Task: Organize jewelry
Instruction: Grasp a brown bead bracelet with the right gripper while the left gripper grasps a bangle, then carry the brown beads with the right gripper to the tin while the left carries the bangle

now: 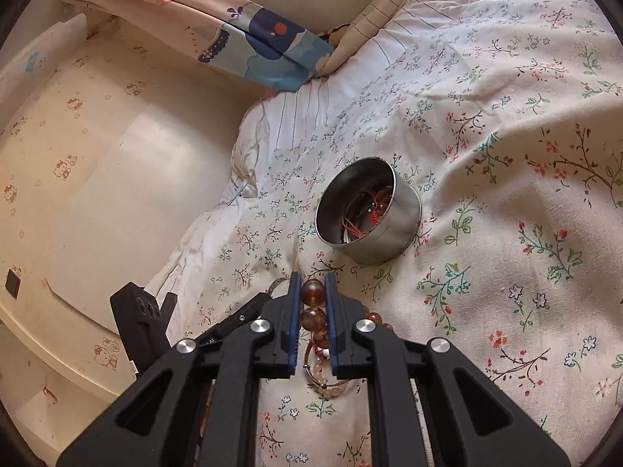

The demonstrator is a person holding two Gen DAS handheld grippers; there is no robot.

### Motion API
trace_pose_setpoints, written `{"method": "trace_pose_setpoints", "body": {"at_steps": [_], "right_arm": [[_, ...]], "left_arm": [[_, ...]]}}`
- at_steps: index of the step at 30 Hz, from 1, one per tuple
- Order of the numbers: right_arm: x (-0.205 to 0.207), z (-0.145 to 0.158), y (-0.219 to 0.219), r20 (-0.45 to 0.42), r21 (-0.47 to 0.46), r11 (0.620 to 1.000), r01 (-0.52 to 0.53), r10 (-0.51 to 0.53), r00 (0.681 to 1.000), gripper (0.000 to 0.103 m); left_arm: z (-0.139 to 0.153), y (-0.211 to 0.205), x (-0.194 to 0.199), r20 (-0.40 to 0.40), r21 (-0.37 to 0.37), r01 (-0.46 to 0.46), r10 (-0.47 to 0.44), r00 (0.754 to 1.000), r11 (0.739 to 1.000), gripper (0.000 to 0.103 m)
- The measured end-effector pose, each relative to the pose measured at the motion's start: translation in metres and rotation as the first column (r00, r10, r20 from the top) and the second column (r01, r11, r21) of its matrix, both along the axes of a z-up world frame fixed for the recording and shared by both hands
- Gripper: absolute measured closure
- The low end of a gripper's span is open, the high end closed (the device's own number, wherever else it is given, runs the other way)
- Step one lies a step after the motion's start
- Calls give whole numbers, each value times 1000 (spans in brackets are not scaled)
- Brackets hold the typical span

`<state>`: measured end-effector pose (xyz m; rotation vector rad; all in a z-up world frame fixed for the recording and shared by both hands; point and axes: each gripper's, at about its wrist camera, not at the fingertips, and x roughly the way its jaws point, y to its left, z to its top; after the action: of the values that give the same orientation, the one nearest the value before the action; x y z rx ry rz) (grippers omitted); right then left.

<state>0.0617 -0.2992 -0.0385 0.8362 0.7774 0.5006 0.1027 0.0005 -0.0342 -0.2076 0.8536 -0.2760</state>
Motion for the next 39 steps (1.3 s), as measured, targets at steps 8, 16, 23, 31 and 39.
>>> {"method": "trace_pose_setpoints", "body": {"at_steps": [8, 16, 23, 31, 39], "right_arm": [[-1, 1, -2, 13, 28, 1000, 4, -4, 1000, 90], [-2, 5, -2, 30, 50, 999, 2, -3, 1000, 90], [-3, 9, -4, 53, 65, 998, 4, -8, 999, 89], [0, 17, -6, 99, 94, 996, 8, -17, 995, 88], [8, 21, -12, 136, 123, 992, 22, -39, 990, 88]], "left_arm": [[9, -13, -8, 63, 95, 7, -13, 998, 995, 100], [17, -23, -16, 118, 143, 19, -36, 992, 990, 100], [22, -31, -19, 144, 150, 32, -54, 988, 988, 100], [27, -36, -14, 163, 129, 35, -56, 985, 991, 100], [30, -51, -1, 178, 116, 48, -68, 982, 992, 100]]}}
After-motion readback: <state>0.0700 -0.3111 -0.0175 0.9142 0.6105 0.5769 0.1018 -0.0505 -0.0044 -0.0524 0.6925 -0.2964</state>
